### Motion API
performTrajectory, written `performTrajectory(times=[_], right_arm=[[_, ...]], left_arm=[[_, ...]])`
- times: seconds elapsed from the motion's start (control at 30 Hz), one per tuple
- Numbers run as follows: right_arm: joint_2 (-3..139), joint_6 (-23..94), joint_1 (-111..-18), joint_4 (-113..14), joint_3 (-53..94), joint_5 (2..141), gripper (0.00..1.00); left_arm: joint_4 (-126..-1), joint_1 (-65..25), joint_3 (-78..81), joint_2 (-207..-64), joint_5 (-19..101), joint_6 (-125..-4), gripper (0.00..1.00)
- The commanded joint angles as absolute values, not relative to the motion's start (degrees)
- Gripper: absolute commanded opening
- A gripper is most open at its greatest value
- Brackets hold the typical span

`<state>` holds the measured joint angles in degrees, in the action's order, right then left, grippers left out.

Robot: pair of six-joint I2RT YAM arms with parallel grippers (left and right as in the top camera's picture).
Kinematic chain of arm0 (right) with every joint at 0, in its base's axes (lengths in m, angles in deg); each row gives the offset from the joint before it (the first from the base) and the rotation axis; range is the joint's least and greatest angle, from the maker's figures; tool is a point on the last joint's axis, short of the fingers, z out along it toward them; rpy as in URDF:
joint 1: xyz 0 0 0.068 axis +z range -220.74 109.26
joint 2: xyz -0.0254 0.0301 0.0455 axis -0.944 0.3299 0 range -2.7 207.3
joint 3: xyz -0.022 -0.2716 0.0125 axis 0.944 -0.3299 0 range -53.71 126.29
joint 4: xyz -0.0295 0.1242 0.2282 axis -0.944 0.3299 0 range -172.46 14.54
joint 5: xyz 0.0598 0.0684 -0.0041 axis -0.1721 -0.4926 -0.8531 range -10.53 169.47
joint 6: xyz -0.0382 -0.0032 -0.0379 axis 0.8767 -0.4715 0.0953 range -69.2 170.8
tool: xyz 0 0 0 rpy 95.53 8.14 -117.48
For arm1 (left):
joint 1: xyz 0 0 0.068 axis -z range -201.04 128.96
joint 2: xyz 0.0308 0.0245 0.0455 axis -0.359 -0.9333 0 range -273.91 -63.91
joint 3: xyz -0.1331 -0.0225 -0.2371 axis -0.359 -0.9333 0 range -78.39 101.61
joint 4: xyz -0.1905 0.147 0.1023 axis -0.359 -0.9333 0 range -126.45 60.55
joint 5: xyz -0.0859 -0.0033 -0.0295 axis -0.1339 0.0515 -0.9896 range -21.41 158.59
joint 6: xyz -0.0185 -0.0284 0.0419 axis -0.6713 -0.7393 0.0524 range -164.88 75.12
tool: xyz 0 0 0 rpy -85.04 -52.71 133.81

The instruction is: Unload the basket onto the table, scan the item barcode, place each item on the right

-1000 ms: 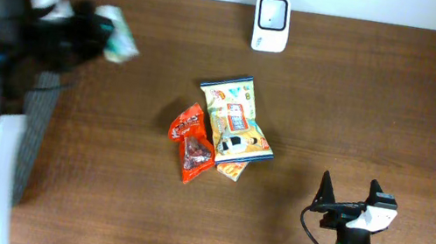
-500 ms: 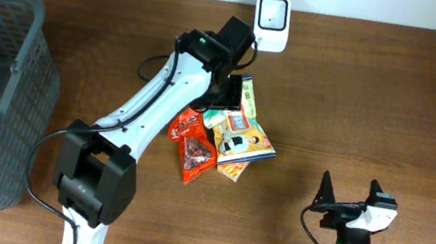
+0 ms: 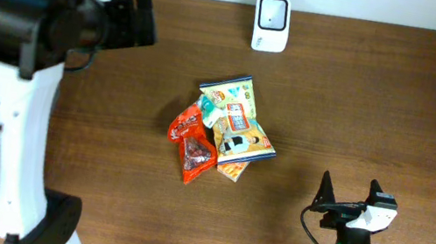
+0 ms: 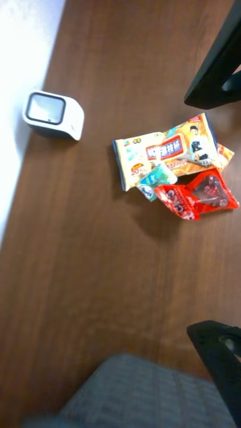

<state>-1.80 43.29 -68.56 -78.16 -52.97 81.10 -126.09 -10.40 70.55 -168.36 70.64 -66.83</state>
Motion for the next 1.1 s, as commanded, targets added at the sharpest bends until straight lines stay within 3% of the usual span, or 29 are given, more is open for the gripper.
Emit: performTrajectory(times=[0.0,0.1,0.23,0.43,0.53,0.6,0.67,0.7,0.87,0.97,1.07], right_arm=[[-2.19,43.48,-68.89,-77.92,-53.39,81.6,0.98],[-2.19,43.48,-68.89,-77.92,-53.39,81.62,0.98],[-2.19,43.48,-68.89,-77.92,-53.39,81.6,0.98],[-2.19,43.48,-68.89,-77.92,-53.39,81.6,0.98],[-2.19,43.48,-68.89,-77.92,-53.39,81.6,0.98],[-2.19,43.48,-68.89,-77.92,-53.39,81.6,0.98],[-2.19,43.48,-68.89,-77.92,-53.39,81.6,0.98],[-2.19,43.48,-68.89,-77.92,-53.39,81.6,0.98],[-2.19,43.48,-68.89,-77.92,-53.39,81.6,0.98],[-2.19,43.48,-68.89,-77.92,-53.39,81.6,0.98],[-2.19,43.48,-68.89,-77.92,-53.39,81.6,0.98]], left_arm=[[-126.18,-15.21,71.43,-162.65,71.6,-65.28,0.99],[-126.15,-22.43,70.36,-161.6,71.45,-65.54,0.99],[-125.98,-23.47,58.23,-161.6,75.84,-65.85,0.99],[-126.15,-28.0,57.83,-155.72,74.0,-66.0,0.99],[-126.15,-35.28,57.72,-151.63,73.89,-66.03,0.99],[-126.15,-35.41,53.83,-151.63,58.22,-63.1,0.99],[-124.8,-30.14,45.57,-151.63,40.96,-51.56,0.99],[-124.08,-27.45,43.54,-151.63,39.34,-48.89,0.99],[-113.67,-5.03,29.35,-151.77,50.24,-52.96,0.99],[-104.23,1.31,15.65,-151.81,56.43,-59.03,0.99],[-94.24,2.16,4.33,-151.88,59.23,-59.97,0.99]])
